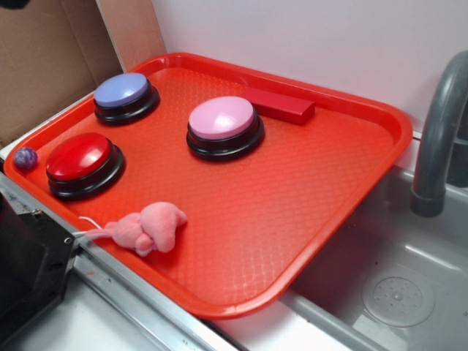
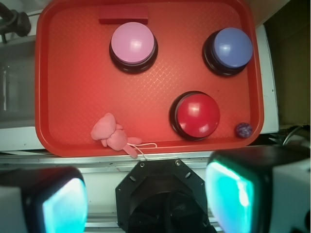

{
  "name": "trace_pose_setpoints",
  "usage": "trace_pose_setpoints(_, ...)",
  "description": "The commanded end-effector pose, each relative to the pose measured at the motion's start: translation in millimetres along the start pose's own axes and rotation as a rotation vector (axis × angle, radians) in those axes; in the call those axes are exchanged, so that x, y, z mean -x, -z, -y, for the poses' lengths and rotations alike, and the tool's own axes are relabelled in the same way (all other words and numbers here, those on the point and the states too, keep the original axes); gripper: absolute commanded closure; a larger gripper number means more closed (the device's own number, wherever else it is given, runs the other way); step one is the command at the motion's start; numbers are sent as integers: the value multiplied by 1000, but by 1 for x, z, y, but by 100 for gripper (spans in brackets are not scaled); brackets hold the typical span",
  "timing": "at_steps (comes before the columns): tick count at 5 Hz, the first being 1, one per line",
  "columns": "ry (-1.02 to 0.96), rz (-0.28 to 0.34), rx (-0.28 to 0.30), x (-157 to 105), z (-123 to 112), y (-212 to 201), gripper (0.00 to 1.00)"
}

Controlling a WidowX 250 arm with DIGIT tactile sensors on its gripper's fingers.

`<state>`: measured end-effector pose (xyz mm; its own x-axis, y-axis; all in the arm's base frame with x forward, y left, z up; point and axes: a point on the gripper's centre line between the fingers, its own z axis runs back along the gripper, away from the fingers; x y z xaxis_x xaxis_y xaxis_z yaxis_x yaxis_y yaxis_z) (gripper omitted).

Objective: Push the purple button.

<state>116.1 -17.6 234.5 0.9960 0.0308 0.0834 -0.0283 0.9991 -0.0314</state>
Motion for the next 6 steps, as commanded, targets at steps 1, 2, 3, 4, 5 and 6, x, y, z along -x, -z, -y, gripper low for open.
trace_pose_setpoints(1, 0, 0, 0, 0, 0, 0, 0)
trace_pose_setpoints(2, -129, -155, -70, -38, -44, 36, 0)
trace_pose_setpoints(3, -261, -191, -121, -58, -71, 56, 0)
trace_pose_setpoints(4, -358, -129, -171, -89, -98, 75, 0)
trace_pose_setpoints(5, -490, 9, -233, -104, -119, 100, 0)
trace_pose_setpoints(6, -506, 51, -301, -105, -138, 126, 0)
